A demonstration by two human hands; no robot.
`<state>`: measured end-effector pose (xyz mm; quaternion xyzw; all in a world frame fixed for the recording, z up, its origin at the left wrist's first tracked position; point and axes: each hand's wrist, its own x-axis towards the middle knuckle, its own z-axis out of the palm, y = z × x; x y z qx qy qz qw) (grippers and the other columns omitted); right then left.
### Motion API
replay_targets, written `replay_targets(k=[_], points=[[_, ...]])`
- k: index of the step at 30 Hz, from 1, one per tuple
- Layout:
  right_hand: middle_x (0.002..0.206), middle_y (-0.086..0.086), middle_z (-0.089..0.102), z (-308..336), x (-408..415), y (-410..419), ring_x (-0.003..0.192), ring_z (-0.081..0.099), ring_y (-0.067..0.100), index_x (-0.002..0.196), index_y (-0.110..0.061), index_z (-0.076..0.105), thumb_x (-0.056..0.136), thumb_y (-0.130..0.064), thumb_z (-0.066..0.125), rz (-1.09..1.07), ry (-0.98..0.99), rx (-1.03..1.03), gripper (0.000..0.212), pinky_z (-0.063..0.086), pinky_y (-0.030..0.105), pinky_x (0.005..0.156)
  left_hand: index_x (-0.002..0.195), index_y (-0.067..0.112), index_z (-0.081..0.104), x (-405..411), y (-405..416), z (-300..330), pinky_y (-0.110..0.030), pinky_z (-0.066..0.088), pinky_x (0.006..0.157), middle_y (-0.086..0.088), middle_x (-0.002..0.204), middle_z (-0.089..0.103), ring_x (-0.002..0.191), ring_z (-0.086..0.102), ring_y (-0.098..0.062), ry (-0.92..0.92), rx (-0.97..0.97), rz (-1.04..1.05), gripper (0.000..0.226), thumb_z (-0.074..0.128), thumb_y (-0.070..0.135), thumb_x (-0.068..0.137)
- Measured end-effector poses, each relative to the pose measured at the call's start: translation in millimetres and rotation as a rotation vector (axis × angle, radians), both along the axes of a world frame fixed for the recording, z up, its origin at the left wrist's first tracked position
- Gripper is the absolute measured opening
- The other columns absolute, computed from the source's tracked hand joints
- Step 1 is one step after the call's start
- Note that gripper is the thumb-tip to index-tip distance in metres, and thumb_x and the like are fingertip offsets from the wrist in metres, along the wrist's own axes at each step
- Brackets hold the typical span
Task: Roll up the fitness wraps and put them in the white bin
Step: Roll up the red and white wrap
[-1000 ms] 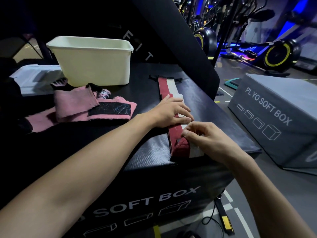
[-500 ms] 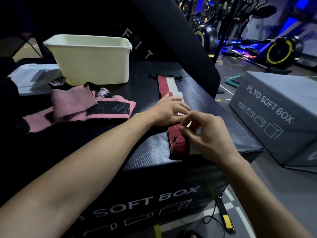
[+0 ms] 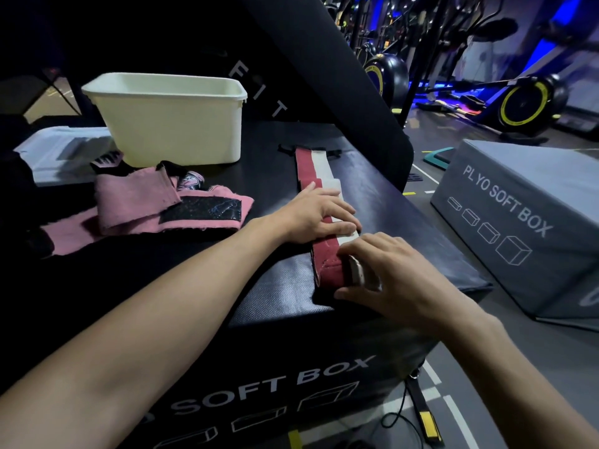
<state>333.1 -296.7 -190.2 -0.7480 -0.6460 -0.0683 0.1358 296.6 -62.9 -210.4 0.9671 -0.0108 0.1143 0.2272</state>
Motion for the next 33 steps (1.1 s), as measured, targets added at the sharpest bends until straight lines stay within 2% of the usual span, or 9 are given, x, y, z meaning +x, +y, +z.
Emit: replay_targets(k=[5, 9, 13, 17, 22, 25, 28, 30, 33], points=[[0.107, -0.004, 0.066, 6, 1, -1, 0.097, 0.057, 0.021, 0.118, -0.019, 0.063, 0.084, -0.069, 0.049, 0.008, 0.099, -0.037, 0.063, 0.047, 0.042, 0.086, 0.120, 0.044, 0.073, -1, 1, 0, -0.060, 0.000, 0.123, 0.015, 0.140, 0.061, 0.137, 0.030, 0.009, 0.000, -0.029, -0.025, 0.025, 0.059, 0.050, 0.100], [0.098, -0.006, 0.062, 7, 4, 0, 0.090, 0.054, 0.020, 0.111, -0.015, 0.065, 0.091, -0.070, 0.040, 0.040, 0.075, -0.046, 0.064, 0.047, 0.044, 0.082, 0.121, 0.043, 0.073, 0, 1, 0, -0.062, 0.002, 0.123, 0.013, 0.143, 0.060, 0.139, 0.033, 0.004, 0.022, -0.042, -0.029, 0.026, 0.060, 0.050, 0.099], [0.112, -0.025, 0.043, 8, 8, 6, 0.104, 0.046, 0.015, 0.117, -0.019, 0.068, 0.094, -0.067, 0.037, 0.032, 0.168, -0.056, 0.061, 0.044, 0.040, 0.094, 0.122, 0.041, 0.072, 2, 2, -1, -0.065, 0.003, 0.122, 0.013, 0.146, 0.058, 0.143, 0.036, -0.002, 0.043, -0.044, -0.034, 0.029, 0.058, 0.050, 0.098], [0.131, -0.012, 0.062, 11, 10, 15, 0.123, 0.054, 0.007, 0.123, -0.021, 0.068, 0.100, -0.051, 0.043, 0.058, 0.302, -0.054, 0.046, 0.044, 0.032, 0.104, 0.131, 0.038, 0.068, 2, 0, 3, -0.062, 0.000, 0.124, 0.013, 0.151, 0.053, 0.149, 0.030, -0.006, 0.092, -0.022, -0.036, 0.031, 0.055, 0.043, 0.104], [0.102, -0.013, 0.069, 11, 4, 17, 0.091, 0.064, 0.012, 0.114, -0.024, 0.066, 0.100, -0.057, 0.037, 0.027, 0.294, 0.006, 0.046, 0.052, 0.042, 0.082, 0.148, 0.042, 0.048, 1, -2, 6, -0.057, -0.007, 0.125, 0.008, 0.166, 0.030, 0.158, 0.012, -0.017, 0.192, 0.117, -0.085, 0.042, 0.045, 0.045, 0.107], [0.081, -0.024, 0.057, 13, -2, 15, 0.074, 0.050, -0.002, 0.102, -0.026, 0.067, 0.102, -0.052, 0.040, 0.064, 0.271, 0.005, 0.038, 0.045, 0.030, 0.070, 0.153, 0.047, 0.038, 1, -5, 7, -0.057, -0.009, 0.124, 0.009, 0.170, 0.016, 0.158, 0.003, -0.015, 0.241, 0.213, -0.062, 0.047, 0.037, 0.054, 0.107], [0.075, -0.034, 0.056, 18, -2, 11, 0.071, 0.051, -0.007, 0.091, -0.030, 0.065, 0.105, -0.046, 0.044, 0.037, 0.292, -0.046, 0.030, 0.035, 0.017, 0.065, 0.154, 0.050, 0.033, 1, -6, 7, -0.058, -0.007, 0.124, 0.010, 0.171, 0.012, 0.158, 0.000, -0.015, 0.247, 0.244, -0.051, 0.051, 0.031, 0.062, 0.104], [0.077, -0.026, 0.059, 18, -1, 13, 0.076, 0.053, -0.004, 0.083, -0.026, 0.060, 0.107, -0.044, 0.043, 0.016, 0.341, -0.074, 0.034, 0.036, 0.019, 0.067, 0.155, 0.051, 0.029, 2, -6, 6, -0.056, -0.007, 0.125, 0.010, 0.172, 0.009, 0.158, -0.002, -0.016, 0.269, 0.267, -0.048, 0.051, 0.030, 0.060, 0.106], [0.111, -0.005, 0.063, 13, 3, 24, 0.108, 0.055, 0.008, 0.097, -0.017, 0.072, 0.105, -0.049, 0.036, 0.018, 0.324, -0.078, 0.048, 0.042, 0.031, 0.092, 0.157, 0.050, 0.025, 3, -3, 6, -0.055, -0.008, 0.125, 0.010, 0.172, 0.007, 0.159, -0.004, -0.017, 0.284, 0.283, -0.049, 0.050, 0.029, 0.055, 0.108]])
